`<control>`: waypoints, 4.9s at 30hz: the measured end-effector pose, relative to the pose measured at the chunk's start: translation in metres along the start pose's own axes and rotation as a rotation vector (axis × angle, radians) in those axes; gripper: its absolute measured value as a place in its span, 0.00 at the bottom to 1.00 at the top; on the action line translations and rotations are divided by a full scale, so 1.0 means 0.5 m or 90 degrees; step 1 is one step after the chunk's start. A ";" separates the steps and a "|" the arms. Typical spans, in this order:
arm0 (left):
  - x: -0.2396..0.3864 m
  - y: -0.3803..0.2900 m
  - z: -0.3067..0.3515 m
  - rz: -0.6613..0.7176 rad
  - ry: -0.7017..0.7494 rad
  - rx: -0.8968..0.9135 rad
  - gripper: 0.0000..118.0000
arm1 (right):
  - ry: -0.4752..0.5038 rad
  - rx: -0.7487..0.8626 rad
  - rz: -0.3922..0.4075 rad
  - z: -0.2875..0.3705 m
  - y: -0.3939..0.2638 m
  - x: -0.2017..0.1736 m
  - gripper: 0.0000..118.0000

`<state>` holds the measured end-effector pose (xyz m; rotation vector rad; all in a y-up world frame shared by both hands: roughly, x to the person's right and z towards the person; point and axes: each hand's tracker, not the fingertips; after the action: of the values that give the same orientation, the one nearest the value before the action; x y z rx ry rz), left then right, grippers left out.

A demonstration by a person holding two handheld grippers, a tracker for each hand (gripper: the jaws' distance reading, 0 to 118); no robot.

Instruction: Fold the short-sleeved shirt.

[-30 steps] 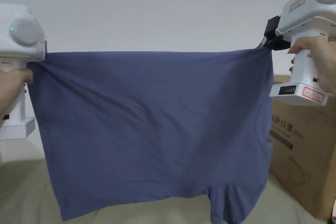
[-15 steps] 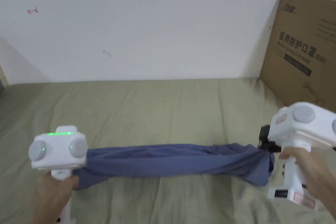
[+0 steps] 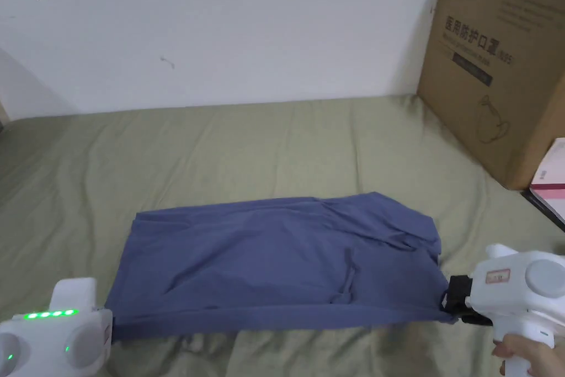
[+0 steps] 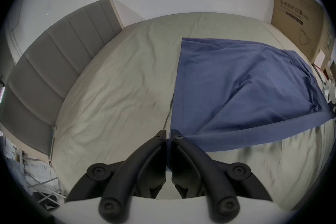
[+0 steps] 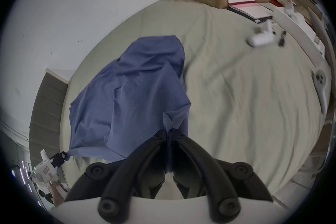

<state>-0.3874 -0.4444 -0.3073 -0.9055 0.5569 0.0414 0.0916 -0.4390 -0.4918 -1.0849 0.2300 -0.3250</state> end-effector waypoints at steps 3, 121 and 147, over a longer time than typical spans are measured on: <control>-0.036 -0.070 0.048 -0.009 -0.009 -0.005 0.02 | -0.013 0.004 0.033 0.054 -0.089 0.020 0.05; -0.082 -0.063 0.100 0.021 -0.144 -0.083 0.02 | -0.023 0.064 0.163 0.107 -0.081 0.012 0.01; -0.098 -0.143 0.072 0.056 -0.178 -0.090 0.01 | -0.038 0.052 0.154 0.101 -0.206 0.027 0.00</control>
<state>-0.3950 -0.4523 -0.2140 -0.9920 0.3357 0.2863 0.1061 -0.4462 -0.3773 -0.9721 0.2900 -0.0845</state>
